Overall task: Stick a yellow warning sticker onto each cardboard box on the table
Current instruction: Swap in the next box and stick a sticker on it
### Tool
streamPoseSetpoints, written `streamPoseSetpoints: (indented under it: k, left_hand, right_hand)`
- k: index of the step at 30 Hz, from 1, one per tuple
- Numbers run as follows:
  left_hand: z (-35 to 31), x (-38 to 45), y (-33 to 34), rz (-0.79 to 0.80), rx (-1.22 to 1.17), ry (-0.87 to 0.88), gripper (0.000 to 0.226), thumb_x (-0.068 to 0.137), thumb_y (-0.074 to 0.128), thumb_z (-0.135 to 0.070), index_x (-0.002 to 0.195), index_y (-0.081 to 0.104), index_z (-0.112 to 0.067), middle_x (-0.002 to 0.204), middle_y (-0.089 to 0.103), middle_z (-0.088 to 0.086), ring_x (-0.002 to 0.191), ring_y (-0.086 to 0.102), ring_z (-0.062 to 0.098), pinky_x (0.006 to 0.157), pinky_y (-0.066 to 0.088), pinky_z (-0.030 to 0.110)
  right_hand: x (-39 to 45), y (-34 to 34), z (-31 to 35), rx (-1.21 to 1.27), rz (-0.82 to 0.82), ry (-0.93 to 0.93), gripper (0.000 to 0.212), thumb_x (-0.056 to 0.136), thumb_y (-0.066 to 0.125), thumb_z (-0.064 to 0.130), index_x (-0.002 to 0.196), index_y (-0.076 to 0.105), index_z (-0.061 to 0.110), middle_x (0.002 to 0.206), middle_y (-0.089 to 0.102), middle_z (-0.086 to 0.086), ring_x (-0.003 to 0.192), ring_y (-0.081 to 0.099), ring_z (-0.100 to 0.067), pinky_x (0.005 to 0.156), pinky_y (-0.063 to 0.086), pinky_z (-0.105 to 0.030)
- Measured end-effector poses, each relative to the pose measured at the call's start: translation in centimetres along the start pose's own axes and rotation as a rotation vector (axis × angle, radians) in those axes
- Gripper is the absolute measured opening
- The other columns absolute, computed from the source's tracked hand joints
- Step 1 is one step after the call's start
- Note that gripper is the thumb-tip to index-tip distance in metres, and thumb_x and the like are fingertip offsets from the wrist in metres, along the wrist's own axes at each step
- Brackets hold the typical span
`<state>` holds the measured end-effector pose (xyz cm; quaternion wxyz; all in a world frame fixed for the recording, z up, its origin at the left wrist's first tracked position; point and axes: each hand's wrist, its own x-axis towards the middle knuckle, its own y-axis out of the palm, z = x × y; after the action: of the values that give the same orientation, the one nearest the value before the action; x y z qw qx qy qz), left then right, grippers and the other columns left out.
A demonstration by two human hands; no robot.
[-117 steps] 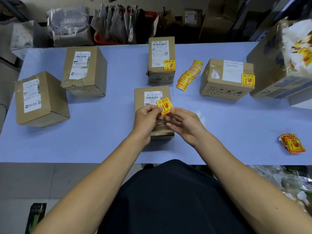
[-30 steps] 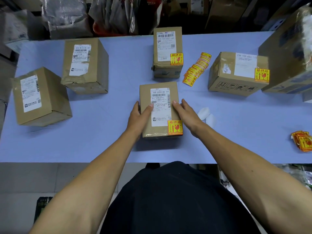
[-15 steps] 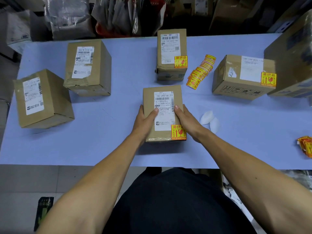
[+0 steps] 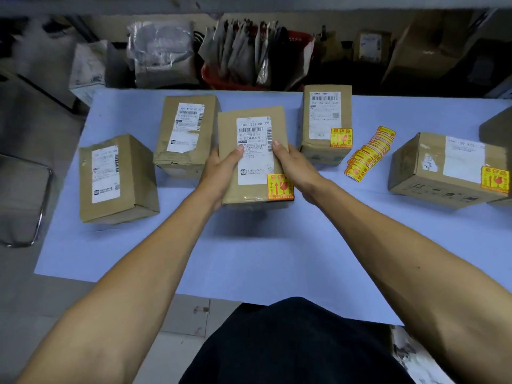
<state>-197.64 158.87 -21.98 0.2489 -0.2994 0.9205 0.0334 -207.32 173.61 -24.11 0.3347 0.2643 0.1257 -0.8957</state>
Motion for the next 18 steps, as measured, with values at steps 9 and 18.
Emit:
streamPoseSetpoints:
  k: [9,18]
  left_hand:
    - [-3.7,9.4,0.8,0.05,0.049,-0.054,0.026,0.097,0.061,-0.028,0.122,0.055,-0.023,0.115,0.071,0.002,0.101,0.069,0.016,0.084,0.056,0.026]
    - [-3.0,16.0,1.6,0.069,0.168,-0.122,0.049,0.084,0.065,-0.048,0.126,0.059,-0.025,0.113,0.073,-0.005,0.1,0.07,0.015,0.095,0.055,0.04]
  right_hand:
    - [8.6,-0.8,3.4,0.09,-0.102,0.096,0.08,0.074,0.049,0.075,0.136,0.052,0.025,0.125,0.069,0.002,0.108,0.069,-0.019,0.101,0.052,-0.045]
    - [14.1,-1.5,2.4,0.042,-0.207,0.205,0.086,0.072,0.044,0.081,0.141,0.05,0.03,0.133,0.065,0.006,0.118,0.063,-0.019,0.106,0.047,-0.046]
